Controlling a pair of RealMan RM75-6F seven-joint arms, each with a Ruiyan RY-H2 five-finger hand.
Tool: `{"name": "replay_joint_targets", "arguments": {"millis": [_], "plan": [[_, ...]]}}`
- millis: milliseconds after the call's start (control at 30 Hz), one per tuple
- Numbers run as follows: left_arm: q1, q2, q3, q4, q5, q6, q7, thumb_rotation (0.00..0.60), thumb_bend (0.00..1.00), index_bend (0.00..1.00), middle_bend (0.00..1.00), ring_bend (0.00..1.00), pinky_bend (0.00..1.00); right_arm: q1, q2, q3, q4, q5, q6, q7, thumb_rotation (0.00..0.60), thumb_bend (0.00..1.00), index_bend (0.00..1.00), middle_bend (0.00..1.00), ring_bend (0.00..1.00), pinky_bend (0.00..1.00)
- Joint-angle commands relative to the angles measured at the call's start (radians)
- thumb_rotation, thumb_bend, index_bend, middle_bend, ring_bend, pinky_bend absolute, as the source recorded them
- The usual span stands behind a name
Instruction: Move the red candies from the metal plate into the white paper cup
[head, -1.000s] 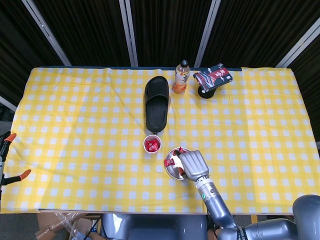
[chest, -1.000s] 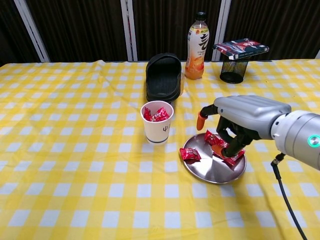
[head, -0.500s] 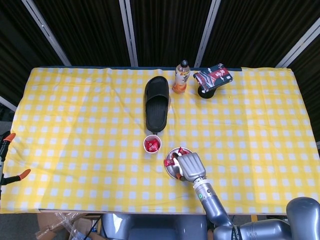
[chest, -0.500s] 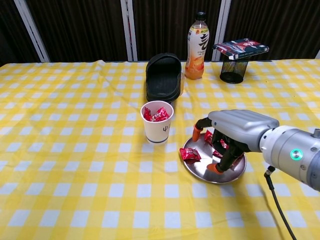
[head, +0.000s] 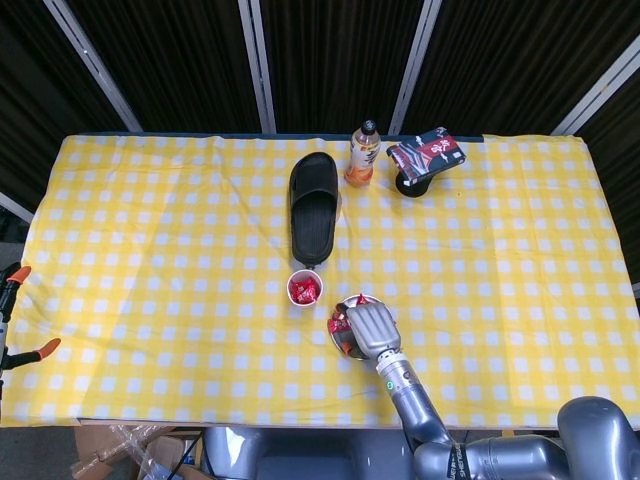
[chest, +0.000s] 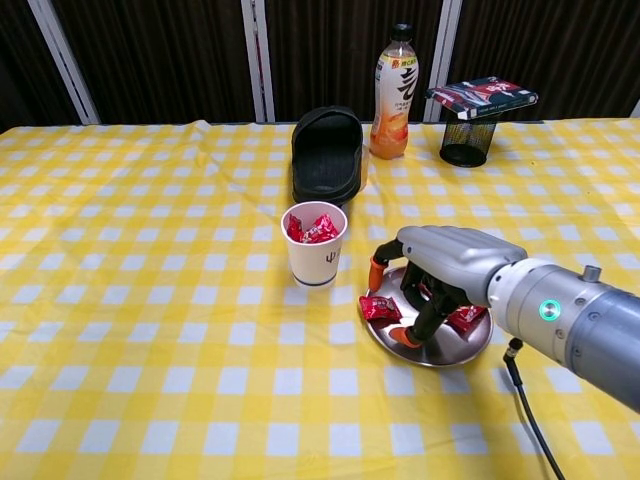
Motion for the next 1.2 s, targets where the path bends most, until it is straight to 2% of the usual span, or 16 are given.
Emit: {"name": "replay_joint_targets", "arguments": {"millis": [33,500,700,1000,1200], "plan": [[0.0,0.0,0.0,0.0,-0.001,-0.001,0.001,0.6,0.04,0.03,0.0,0.0,0.0,-0.001,-0.014,0.009,0.02,-0.008,-0.008,0.012,0.6,0.32,0.4,0.82,0.89,0.85],[-0.002,0.002,-0.001,-0.002,-0.008,-0.008,0.002,0.6,0.04,0.03,0.0,0.0,0.0,-0.005,-0.058,0.034,0.095,-0.011,-0.043,0.042,0.6,0.32,0.45,0.82,0.89,0.85],[-0.003,0.002,0.0,-0.002,-0.007,-0.011,0.001,0.6,0.04,0.03,0.0,0.0,0.0,-0.009,-0.07,0.038,0.126,-0.006,-0.062,0.054,0.6,0.32,0.51,0.82,0.89,0.85],[-0.003,0.002,-0.001,-0.003,-0.009,-0.013,0.001,0.6,0.04,0.03,0.0,0.0,0.0,-0.012,-0.061,0.048,0.123,-0.014,-0.077,0.064,0.6,0.46,0.55,0.82,0.89,0.85],[-0.003,0.002,0.0,-0.003,-0.009,-0.013,0.002,0.6,0.04,0.03,0.0,0.0,0.0,-0.018,-0.039,0.053,0.096,-0.027,-0.068,0.061,0.6,0.46,0.55,0.82,0.89,0.85]]}}
